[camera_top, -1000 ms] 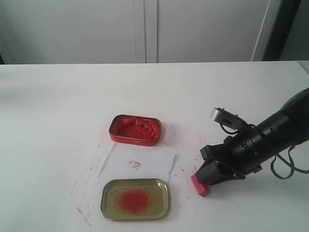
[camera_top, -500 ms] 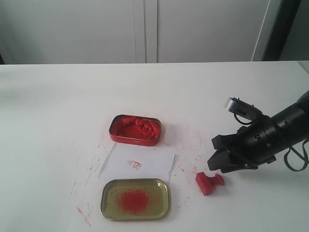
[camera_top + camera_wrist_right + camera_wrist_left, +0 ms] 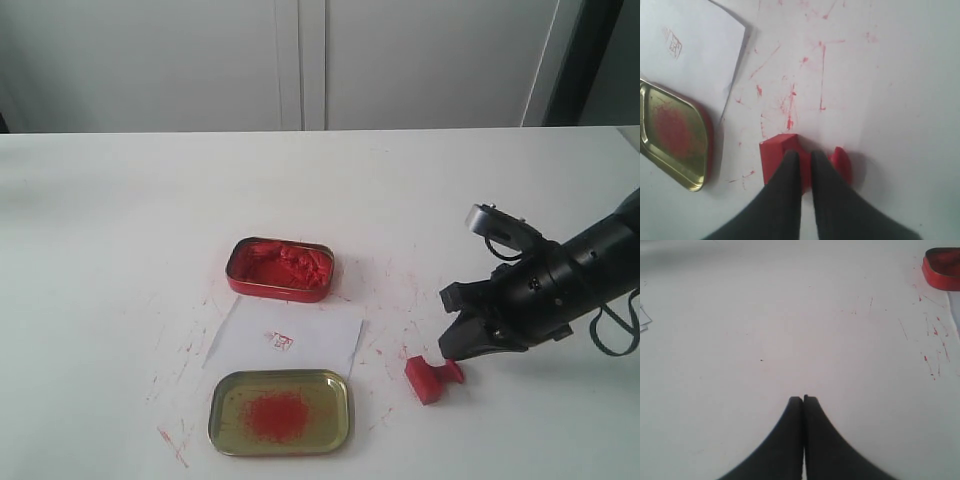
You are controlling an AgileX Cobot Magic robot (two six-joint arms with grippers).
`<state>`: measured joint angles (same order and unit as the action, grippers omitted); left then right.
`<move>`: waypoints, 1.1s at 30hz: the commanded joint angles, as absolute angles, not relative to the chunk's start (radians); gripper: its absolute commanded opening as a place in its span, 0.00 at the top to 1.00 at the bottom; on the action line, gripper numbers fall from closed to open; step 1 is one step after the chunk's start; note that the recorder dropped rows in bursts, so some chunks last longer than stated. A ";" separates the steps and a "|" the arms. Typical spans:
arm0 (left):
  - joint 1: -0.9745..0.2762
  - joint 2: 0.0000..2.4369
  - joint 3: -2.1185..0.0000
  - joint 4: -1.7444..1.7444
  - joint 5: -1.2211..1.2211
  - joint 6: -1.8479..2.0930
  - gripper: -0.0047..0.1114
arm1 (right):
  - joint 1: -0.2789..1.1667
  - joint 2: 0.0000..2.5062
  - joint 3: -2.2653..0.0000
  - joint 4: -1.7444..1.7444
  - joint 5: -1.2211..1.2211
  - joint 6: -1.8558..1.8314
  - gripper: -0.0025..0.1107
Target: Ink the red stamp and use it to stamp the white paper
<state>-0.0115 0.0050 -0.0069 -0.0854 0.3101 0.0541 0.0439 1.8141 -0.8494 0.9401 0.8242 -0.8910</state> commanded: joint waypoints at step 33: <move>-0.009 0.000 0.000 -0.095 0.306 0.048 0.96 | 0.039 1.493 -0.844 0.043 0.756 -0.075 0.98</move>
